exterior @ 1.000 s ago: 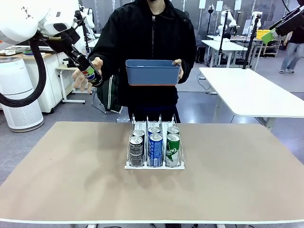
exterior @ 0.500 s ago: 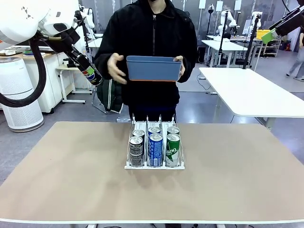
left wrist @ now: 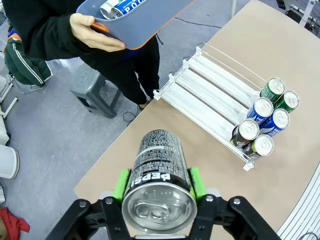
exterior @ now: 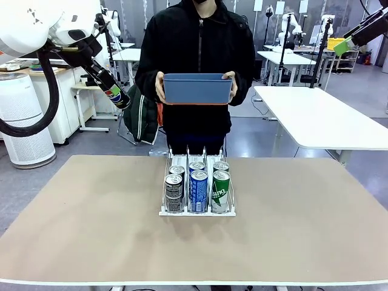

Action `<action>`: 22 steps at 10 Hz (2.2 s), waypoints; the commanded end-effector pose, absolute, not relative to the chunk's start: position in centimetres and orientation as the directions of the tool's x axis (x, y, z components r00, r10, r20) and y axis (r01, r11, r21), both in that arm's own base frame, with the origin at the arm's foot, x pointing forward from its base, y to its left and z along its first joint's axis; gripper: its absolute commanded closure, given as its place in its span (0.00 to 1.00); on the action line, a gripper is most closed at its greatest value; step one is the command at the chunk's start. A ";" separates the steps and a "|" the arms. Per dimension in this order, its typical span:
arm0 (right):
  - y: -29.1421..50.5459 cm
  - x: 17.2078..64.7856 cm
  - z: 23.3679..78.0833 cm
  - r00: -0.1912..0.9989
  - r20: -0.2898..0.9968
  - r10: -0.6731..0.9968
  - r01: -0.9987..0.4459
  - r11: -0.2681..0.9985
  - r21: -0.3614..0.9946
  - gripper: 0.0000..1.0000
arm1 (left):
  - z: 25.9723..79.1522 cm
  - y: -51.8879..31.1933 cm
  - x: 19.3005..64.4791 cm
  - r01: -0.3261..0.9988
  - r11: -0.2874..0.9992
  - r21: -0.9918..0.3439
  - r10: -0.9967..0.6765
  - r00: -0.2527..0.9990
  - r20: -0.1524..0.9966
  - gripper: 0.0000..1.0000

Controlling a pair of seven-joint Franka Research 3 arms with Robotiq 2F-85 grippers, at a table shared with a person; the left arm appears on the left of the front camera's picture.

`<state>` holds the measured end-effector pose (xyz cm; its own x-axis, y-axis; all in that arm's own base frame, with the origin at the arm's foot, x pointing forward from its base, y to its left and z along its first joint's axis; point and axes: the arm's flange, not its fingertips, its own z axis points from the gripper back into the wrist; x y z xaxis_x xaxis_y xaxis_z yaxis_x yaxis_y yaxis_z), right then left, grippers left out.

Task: Fill the beverage cans into the dispenser.
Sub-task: Place the picked Pepsi coke in the line of the Automatic Can Dispenser with the same cans.

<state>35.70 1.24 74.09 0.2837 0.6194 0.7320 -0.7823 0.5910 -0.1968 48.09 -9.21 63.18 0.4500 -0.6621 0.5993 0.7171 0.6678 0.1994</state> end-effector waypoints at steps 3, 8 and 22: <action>1.3 35.7 74.1 0.284 0.732 0.619 -0.782 0.592 -0.196 0.00 | 63.2 -9.2 48.1 0.717 0.668 0.199 -0.662 0.450 0.599 0.42; 1.3 35.7 74.1 0.284 0.732 0.619 -0.782 0.592 -0.196 0.00 | 63.6 -15.0 42.5 0.667 0.728 0.156 -0.646 0.594 0.479 0.42; 1.3 35.7 74.1 0.284 0.732 0.619 -0.782 0.592 -0.196 0.00 | 56.5 -26.0 30.8 0.823 0.566 -0.043 -0.808 0.565 0.166 0.42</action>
<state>35.70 1.24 74.10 0.2836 0.6194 0.7321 -0.7824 0.5908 -0.1968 30.60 -26.11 56.42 0.5618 -0.8127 0.1545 0.8265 0.5597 -0.0607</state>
